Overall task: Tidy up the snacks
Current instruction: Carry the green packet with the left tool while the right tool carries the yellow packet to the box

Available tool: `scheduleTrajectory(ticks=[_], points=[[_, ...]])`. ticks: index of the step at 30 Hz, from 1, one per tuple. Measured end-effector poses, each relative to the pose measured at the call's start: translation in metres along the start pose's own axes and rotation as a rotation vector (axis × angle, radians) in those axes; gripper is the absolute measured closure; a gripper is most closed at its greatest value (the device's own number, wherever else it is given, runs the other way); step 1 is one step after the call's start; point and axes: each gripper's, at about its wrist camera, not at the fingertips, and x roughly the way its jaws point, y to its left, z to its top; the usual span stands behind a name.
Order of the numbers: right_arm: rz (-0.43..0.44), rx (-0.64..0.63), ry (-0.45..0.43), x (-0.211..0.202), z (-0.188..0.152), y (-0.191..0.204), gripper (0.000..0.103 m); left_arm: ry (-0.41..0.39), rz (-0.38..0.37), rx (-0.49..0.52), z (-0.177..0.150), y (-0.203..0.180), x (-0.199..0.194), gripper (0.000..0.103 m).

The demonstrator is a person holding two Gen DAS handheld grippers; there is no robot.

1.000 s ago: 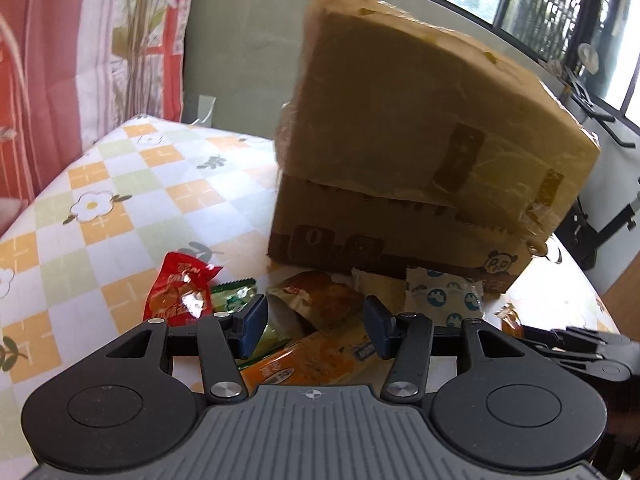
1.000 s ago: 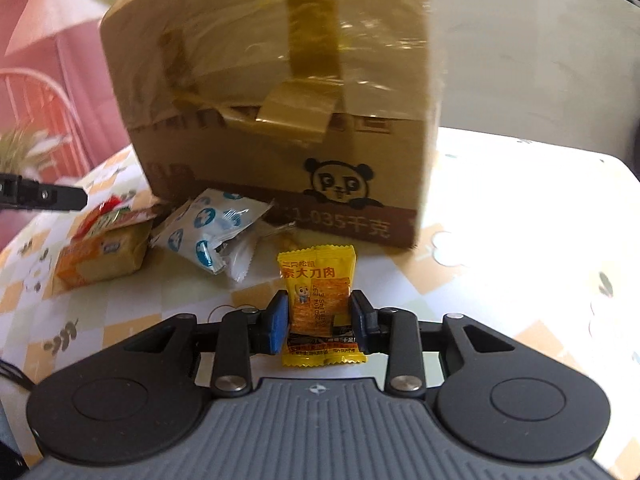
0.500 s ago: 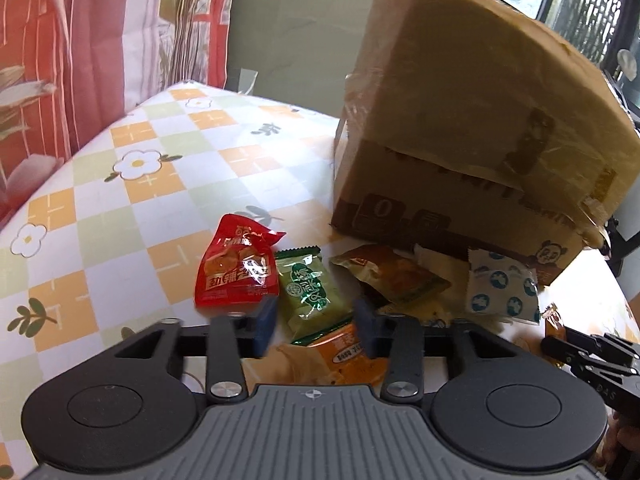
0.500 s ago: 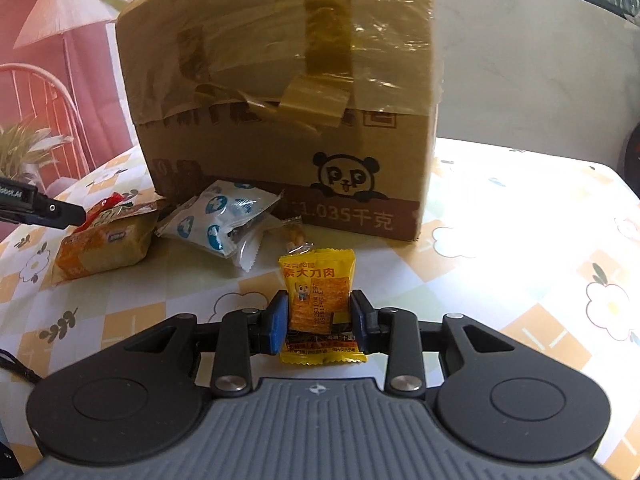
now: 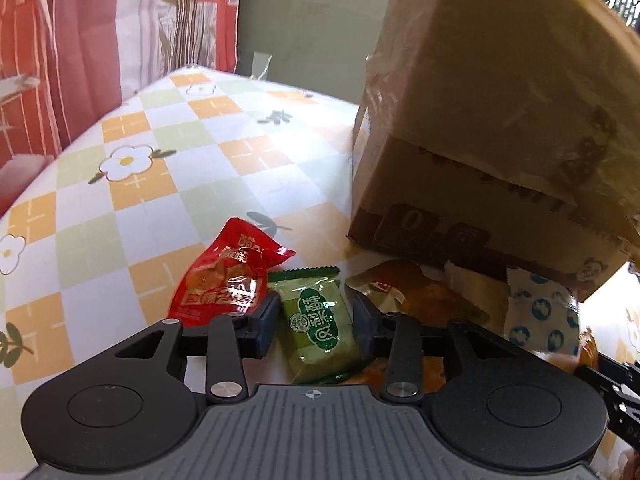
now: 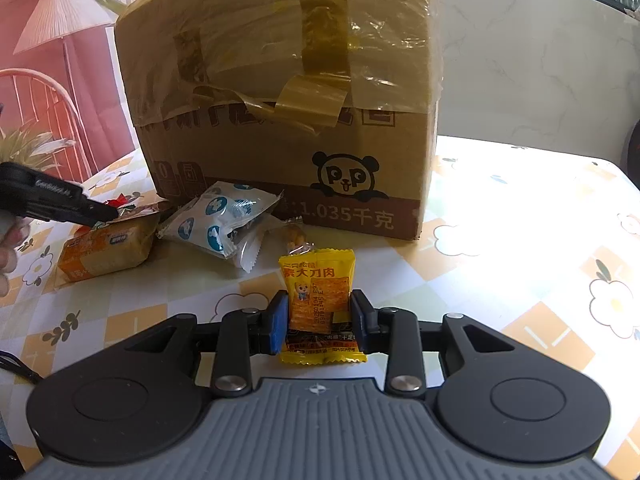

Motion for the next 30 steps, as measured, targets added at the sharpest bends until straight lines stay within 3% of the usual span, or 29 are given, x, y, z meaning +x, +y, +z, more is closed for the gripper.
scheduleTrajectory(ticks=[6,12,23,30], points=[[0.000,0.000,0.000,0.000,0.000,0.000,0.068,-0.028,0.067,0.098,-0.007,-0.016,0.004,0.060],[0.005,-0.001,0.003,0.000,0.000,-0.001,0.068,-0.046,0.090,0.079,-0.018,-0.018,-0.016,0.064],[-0.018,-0.001,0.003,-0.002,0.000,0.000,0.069,-0.128,0.029,0.097,-0.024,-0.016,-0.065,0.064],[-0.013,0.040,-0.077,-0.034,0.008,-0.004,0.069,-0.197,-0.023,0.138,-0.011,-0.030,-0.086,0.064]])
